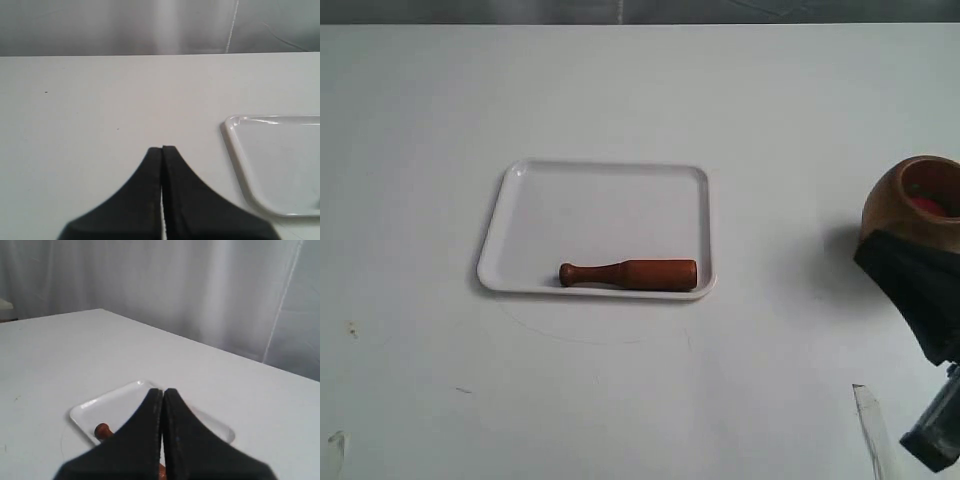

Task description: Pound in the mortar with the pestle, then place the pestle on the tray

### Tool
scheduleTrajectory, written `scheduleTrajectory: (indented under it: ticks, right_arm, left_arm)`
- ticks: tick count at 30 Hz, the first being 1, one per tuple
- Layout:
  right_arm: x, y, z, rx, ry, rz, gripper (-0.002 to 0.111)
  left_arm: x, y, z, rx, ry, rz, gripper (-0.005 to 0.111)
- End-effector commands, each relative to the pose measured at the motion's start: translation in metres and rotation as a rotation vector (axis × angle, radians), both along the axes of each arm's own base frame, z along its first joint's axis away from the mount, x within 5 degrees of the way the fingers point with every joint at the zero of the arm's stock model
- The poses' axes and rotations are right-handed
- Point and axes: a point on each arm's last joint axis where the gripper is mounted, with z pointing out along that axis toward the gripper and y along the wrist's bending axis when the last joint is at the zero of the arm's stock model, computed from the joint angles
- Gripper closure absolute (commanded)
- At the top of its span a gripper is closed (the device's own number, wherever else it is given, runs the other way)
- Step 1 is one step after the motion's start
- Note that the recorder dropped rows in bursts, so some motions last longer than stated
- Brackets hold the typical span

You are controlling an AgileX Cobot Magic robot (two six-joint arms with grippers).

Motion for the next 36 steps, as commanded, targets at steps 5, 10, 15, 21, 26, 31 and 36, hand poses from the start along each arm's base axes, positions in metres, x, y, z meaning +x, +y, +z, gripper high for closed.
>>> scheduleTrajectory:
  ticks: [5,10,15,21,26,31,36]
  right_arm:
    - [0.005,-0.009,-0.017,0.004,0.269,-0.137,0.108]
    - [0.007,-0.011,-0.018,0.248,0.510,-0.214,0.108]
    - [0.007,-0.011,-0.018,0.269,0.529,-0.220,0.108]
    - [0.004,-0.014,-0.029,-0.017,0.432,-0.207,0.108]
    - [0.002,-0.019,-0.040,-0.168,0.464,-0.236,0.108]
    - [0.004,-0.020,-0.037,-0.186,0.398,-0.229,0.108]
    - [0.012,-0.033,-0.035,-0.176,0.365,-0.403,0.108]
  left_arm:
    - [0.000,-0.001,0.000,-0.015,-0.004,-0.006,0.107]
    - [0.000,-0.001,0.000,-0.015,-0.004,-0.006,0.107]
    - [0.000,-0.001,0.000,-0.015,-0.004,-0.006,0.107]
    - [0.000,-0.001,0.000,-0.015,-0.004,-0.006,0.107]
    - [0.000,-0.001,0.000,-0.015,-0.004,-0.006,0.107]
    - [0.000,-0.001,0.000,-0.015,-0.004,-0.006,0.107]
    - [0.000,-0.001,0.000,-0.015,-0.004,-0.006,0.107]
